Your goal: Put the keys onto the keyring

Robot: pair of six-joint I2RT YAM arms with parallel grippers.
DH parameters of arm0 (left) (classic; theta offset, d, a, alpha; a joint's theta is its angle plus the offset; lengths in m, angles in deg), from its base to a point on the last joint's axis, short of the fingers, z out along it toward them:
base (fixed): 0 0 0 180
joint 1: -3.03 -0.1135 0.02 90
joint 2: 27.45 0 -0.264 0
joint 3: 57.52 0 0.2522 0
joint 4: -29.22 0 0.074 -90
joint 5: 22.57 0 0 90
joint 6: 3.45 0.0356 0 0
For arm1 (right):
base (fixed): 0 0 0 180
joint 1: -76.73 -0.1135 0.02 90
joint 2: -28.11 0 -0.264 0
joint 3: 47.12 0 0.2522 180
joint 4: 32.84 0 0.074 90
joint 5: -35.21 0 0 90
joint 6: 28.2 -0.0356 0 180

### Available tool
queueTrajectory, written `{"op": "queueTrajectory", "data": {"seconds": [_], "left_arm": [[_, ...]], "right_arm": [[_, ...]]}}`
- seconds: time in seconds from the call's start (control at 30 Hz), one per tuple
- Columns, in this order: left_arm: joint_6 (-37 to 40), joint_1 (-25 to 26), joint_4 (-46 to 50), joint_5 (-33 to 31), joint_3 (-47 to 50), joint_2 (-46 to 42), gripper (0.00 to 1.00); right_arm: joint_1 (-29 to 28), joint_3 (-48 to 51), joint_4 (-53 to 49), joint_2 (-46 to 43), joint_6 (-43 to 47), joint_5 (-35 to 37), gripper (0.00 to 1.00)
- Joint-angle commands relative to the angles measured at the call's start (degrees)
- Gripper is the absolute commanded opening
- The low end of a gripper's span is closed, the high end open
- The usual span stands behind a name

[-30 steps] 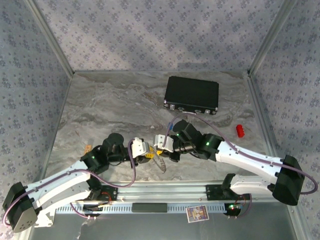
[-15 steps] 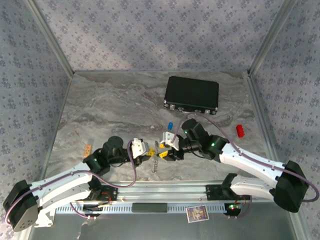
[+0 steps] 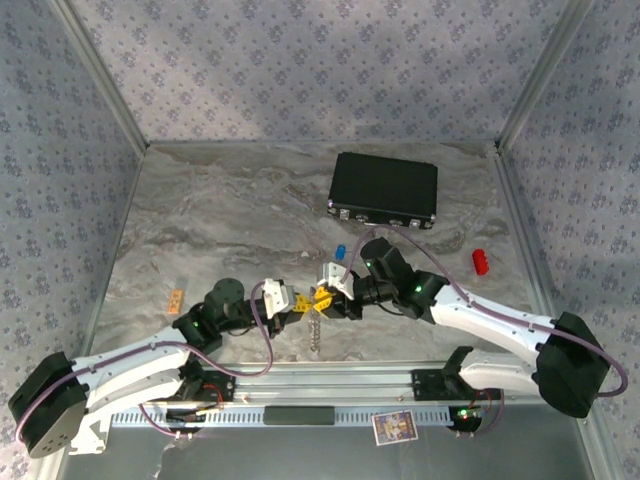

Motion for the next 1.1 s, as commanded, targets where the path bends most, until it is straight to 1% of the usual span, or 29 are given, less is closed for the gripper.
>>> {"op": "queueTrajectory", "data": {"seconds": [0.0,0.1,0.23,0.27,0.3,0.33,0.37,0.4,0.47,0.53,0.67,0.8,0.83,0.87,0.9,0.97,1.07], "left_arm": [[-0.9,0.2,-4.6,1.5,0.5,-0.1,0.0],[-1.0,0.3,-4.3,1.1,0.5,-0.3,0.0],[-0.9,0.2,-3.4,0.3,0.3,-0.7,0.0],[-0.8,0.3,-2.6,-0.2,0.0,-0.9,0.04],[-0.8,0.2,-1.4,-0.9,-0.4,-1.1,0.12],[-0.5,0.2,0.9,-1.6,-1.0,-1.2,0.23],[0.2,0.2,3.3,-1.9,-1.8,-1.2,0.26],[0.8,0.2,5.2,-2.0,-2.5,-1.2,0.26],[1.3,0.2,8.0,-2.2,-3.6,-0.9,0.26],[1.5,0.2,8.8,-1.6,-4.1,-0.6,0.24],[1.9,0.3,9.3,-1.1,-4.9,0.3,0.19],[2.2,0.3,9.2,-0.7,-5.2,0.3,0.07],[2.1,0.3,9.1,-0.6,-5.2,0.1,0.03],[2.1,0.3,8.8,-0.5,-5.1,0.0,0.03],[2.0,0.4,8.4,-0.4,-4.8,-0.2,0.01],[1.4,0.3,6.9,-0.1,-4.0,-0.8,0.0],[0.1,0.3,3.5,-0.1,-2.6,-1.5,0.0]], "right_arm": [[0.2,0.4,1.4,0.5,-0.8,-0.9,0.12],[0.3,0.4,1.2,0.6,-0.9,-1.2,0.01],[0.2,-0.7,-1.0,1.0,0.0,-0.9,0.0],[0.1,-1.2,-1.7,1.0,0.4,-0.7,0.0],[-0.1,-1.6,-2.6,1.1,0.7,-0.4,0.0],[-0.3,-2.2,-3.7,1.2,1.4,0.2,0.0],[-0.8,-3.0,-5.1,1.4,2.3,1.1,0.0],[-1.3,-3.8,-6.6,1.5,3.2,2.0,0.0],[-2.4,-5.8,-10.1,2.5,5.3,4.1,0.0],[-3.1,-7.5,-13.0,3.4,6.5,5.4,0.0],[-4.4,-9.4,-15.5,4.6,7.9,7.1,0.0],[-5.0,-10.4,-16.4,4.8,8.2,8.0,0.0],[-4.7,-10.0,-15.7,4.4,7.6,7.8,0.07],[-4.2,-9.1,-14.3,3.8,6.6,7.5,0.2],[-3.6,-8.0,-12.7,3.0,5.6,6.7,0.25],[-2.2,-5.4,-9.0,1.2,3.6,4.5,0.32],[-1.2,-2.6,-5.7,-0.1,1.5,3.8,0.33]]}}
